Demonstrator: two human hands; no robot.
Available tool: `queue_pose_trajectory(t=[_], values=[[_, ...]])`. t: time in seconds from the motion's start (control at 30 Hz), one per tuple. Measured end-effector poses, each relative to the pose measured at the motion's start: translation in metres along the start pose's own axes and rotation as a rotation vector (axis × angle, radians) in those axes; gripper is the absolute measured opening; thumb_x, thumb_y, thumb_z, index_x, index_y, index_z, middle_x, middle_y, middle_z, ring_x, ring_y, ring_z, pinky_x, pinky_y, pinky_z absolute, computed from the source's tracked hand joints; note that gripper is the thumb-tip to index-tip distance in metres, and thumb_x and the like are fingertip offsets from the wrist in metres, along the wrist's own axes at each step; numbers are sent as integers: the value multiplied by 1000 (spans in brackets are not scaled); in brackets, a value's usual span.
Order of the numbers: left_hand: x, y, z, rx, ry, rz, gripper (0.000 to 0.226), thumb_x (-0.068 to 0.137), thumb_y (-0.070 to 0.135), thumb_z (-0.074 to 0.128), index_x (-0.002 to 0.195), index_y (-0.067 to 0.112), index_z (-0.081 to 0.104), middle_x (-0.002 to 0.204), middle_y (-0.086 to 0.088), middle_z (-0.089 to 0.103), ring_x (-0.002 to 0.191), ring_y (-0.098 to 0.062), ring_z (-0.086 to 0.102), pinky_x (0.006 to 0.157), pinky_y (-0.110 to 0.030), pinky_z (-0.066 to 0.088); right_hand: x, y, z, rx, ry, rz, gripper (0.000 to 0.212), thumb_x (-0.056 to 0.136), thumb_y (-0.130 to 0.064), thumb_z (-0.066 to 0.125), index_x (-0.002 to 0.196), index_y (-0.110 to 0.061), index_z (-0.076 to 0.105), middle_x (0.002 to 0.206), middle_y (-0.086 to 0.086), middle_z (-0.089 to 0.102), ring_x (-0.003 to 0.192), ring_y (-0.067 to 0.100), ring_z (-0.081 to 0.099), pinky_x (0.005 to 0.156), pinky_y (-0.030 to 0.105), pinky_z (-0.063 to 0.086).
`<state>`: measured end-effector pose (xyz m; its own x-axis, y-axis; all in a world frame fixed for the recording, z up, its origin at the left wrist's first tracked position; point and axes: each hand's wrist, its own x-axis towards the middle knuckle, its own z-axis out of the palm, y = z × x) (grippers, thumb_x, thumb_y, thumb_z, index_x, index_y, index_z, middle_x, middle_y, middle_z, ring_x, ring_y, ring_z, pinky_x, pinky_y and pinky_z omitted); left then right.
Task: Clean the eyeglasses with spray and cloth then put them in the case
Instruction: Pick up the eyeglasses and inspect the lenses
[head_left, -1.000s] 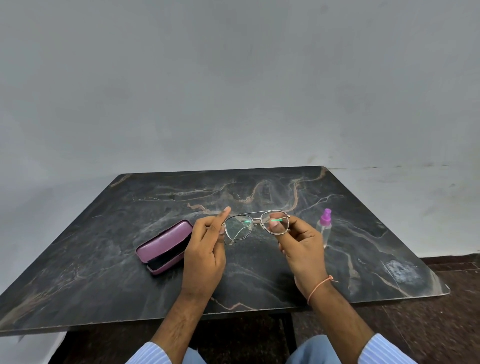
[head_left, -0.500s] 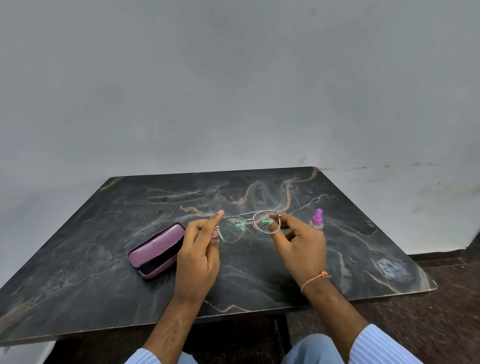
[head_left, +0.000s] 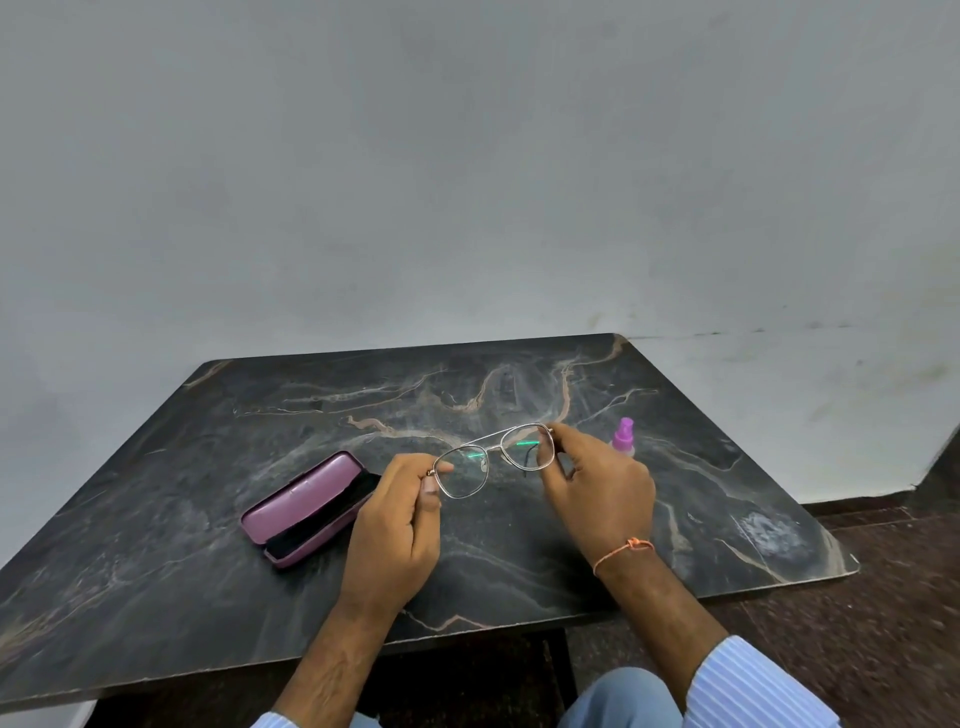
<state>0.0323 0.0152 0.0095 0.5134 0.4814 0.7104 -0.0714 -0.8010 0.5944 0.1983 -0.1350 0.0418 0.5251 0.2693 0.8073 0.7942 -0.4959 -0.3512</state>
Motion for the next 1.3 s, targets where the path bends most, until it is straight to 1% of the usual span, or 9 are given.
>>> queue_pose_trajectory(t=[0.23, 0.37, 0.5, 0.6, 0.73, 0.87, 1.07, 1.13, 1.3], values=[[0, 0, -1, 12, -19, 8, 24, 114, 32, 42, 116, 30, 67, 96, 20, 57, 62, -18, 52, 55, -37, 46, -2, 1, 5, 50, -24, 80, 9, 95, -34, 77, 104, -31, 81, 71, -11, 75, 57, 9, 65, 53, 17, 34], [2, 0, -1, -1, 0, 3, 25, 113, 29, 44, 108, 25, 68, 95, 17, 59, 63, -18, 52, 55, -37, 45, -7, 3, 8, 86, -99, 146, 16, 101, -46, 68, 112, -37, 77, 78, -16, 76, 59, -2, 54, 54, 11, 32], [4, 1, -2, 14, 21, 0, 24, 112, 27, 46, 106, 24, 69, 97, 19, 59, 71, -9, 56, 63, -17, 43, -15, 3, 8, 137, -165, 170, 20, 101, -47, 65, 117, -39, 75, 84, -19, 77, 56, -7, 47, 57, 4, 28], [4, 3, -3, 36, 7, -8, 24, 113, 26, 47, 106, 22, 70, 97, 20, 59, 77, -4, 58, 68, -12, 42, -20, 7, 6, 166, -199, 204, 23, 100, -46, 67, 123, -43, 72, 91, -24, 78, 55, -15, 48, 60, 1, 33], [5, 4, -3, 60, -4, -7, 24, 113, 26, 48, 107, 23, 71, 99, 20, 60, 79, -2, 59, 68, -11, 42, -26, 15, 1, 236, -98, 219, 28, 95, -34, 76, 122, -40, 71, 90, -22, 75, 71, 0, 66, 66, 26, 57], [6, 4, -2, 56, 8, -13, 25, 112, 28, 47, 109, 23, 71, 99, 20, 59, 75, -7, 58, 65, -13, 42, -17, 34, -7, 137, 108, 230, 44, 89, -24, 83, 128, -21, 64, 121, 1, 59, 108, 22, 55, 90, 37, 52], [5, 1, -1, 46, 31, -49, 26, 113, 31, 46, 112, 25, 71, 100, 16, 62, 72, -11, 57, 63, -14, 41, -16, 47, -4, 152, -215, 412, 89, 89, -54, 78, 157, -39, 24, 155, 0, 49, 126, 29, 63, 91, 50, 60], [5, 1, 0, 46, 35, -58, 26, 113, 31, 46, 113, 24, 72, 100, 17, 62, 72, -13, 57, 61, -17, 42, -15, 49, 1, 135, -251, 406, 85, 94, -48, 75, 158, -42, 20, 152, 1, 57, 121, 32, 68, 91, 50, 58], [5, 1, 0, 41, 49, -91, 25, 116, 24, 49, 113, 21, 73, 102, 17, 63, 77, -5, 59, 67, -12, 42, -16, 52, 8, 176, -273, 375, 72, 103, -25, 62, 158, -42, 18, 111, 10, 73, 91, 38, 72, 72, 39, 48]])
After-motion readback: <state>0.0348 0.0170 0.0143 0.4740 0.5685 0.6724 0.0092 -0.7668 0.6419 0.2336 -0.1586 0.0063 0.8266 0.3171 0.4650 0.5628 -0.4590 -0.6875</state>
